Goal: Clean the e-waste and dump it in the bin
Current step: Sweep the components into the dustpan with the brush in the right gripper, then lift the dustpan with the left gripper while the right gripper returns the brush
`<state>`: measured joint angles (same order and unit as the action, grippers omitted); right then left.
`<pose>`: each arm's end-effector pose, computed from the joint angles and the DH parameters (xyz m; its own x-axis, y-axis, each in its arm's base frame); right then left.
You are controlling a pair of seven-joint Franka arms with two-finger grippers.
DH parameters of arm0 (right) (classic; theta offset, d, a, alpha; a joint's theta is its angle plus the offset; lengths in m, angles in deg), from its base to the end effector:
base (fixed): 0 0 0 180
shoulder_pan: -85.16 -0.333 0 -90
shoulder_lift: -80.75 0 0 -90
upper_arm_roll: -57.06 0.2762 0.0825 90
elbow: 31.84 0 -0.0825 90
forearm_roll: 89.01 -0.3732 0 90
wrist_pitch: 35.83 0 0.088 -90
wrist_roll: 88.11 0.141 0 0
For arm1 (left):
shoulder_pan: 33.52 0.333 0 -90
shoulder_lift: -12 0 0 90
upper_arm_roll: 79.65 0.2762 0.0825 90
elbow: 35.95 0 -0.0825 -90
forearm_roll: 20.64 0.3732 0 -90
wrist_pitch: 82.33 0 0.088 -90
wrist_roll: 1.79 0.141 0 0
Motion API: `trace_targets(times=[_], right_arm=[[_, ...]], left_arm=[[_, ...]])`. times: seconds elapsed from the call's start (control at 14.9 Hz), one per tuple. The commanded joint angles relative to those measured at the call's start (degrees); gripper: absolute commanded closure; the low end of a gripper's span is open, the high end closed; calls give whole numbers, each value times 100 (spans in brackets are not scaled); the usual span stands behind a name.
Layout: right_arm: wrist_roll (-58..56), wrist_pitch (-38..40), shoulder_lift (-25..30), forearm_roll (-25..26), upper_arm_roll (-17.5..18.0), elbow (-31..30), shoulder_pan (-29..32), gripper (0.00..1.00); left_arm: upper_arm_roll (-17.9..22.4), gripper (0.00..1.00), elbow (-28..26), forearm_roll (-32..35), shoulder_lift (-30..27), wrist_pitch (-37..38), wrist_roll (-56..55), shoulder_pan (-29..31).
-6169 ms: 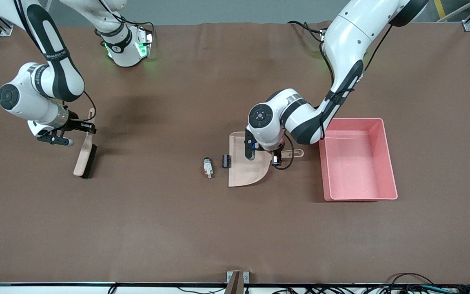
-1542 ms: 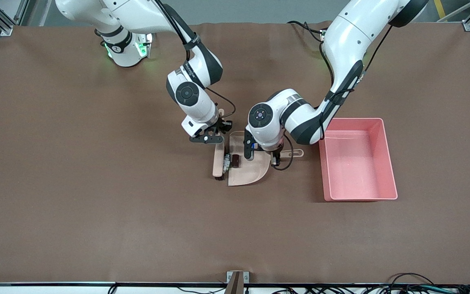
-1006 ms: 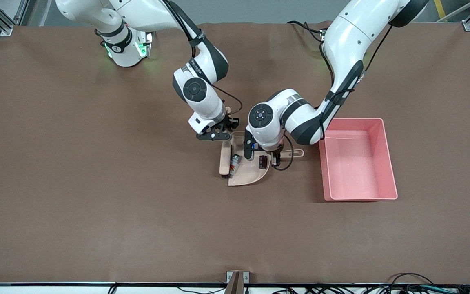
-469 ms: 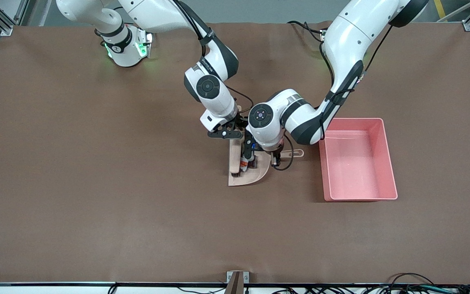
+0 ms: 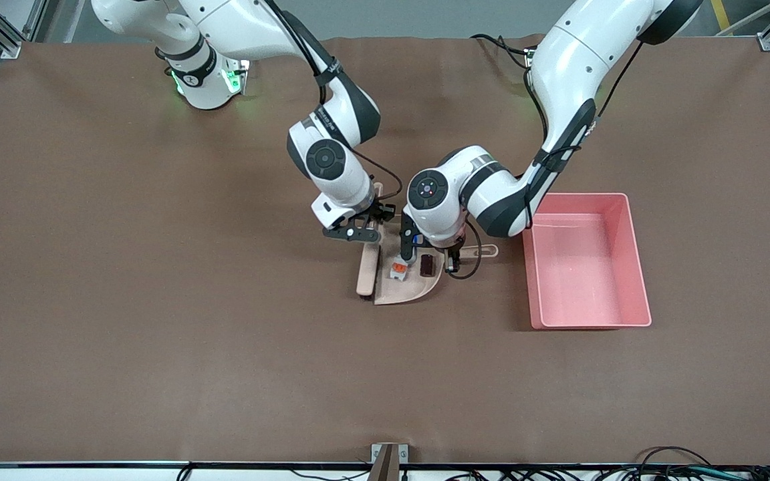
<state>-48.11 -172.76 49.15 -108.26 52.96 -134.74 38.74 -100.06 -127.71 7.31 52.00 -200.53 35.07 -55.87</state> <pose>0.4610 0.4357 0.1868 0.9779 -0.1776 -0.1106 -0.1946 -0.9664 -0.1682 0.5026 -0.3936 0.1696 -0.0328 -0.9694 -0.2432 -0.9993 0.0358 -0.0079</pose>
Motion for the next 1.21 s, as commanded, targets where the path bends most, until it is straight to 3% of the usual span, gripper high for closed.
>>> trace_targets(times=[0.0,0.13,0.47,0.74,0.87,1.01,1.14], right_arm=[[-27,70,670,88,-204,-599,28,100],[-403,35,1197,88,-389,-1212,106,100],[-1054,35,2428,166,-469,-2663,800,100],[-2474,114,3448,544,-495,-3972,2229,100],[-3442,201,3590,807,-495,-4203,3169,100],[-3806,211,3564,1630,-478,-4213,4040,100],[-3815,272,3564,1959,-478,-4230,4403,100]], left_arm=[[-33,74,26,106,-35,-2,-12,38],[-42,75,35,54,-35,-54,-21,38],[-200,76,26,-52,-228,-169,-65,117],[-375,78,35,-245,-483,-169,23,397],[-691,78,35,-280,-685,-108,312,862],[-1261,78,44,-447,-852,23,567,1608],[-1849,78,53,-448,-957,217,691,2372]])
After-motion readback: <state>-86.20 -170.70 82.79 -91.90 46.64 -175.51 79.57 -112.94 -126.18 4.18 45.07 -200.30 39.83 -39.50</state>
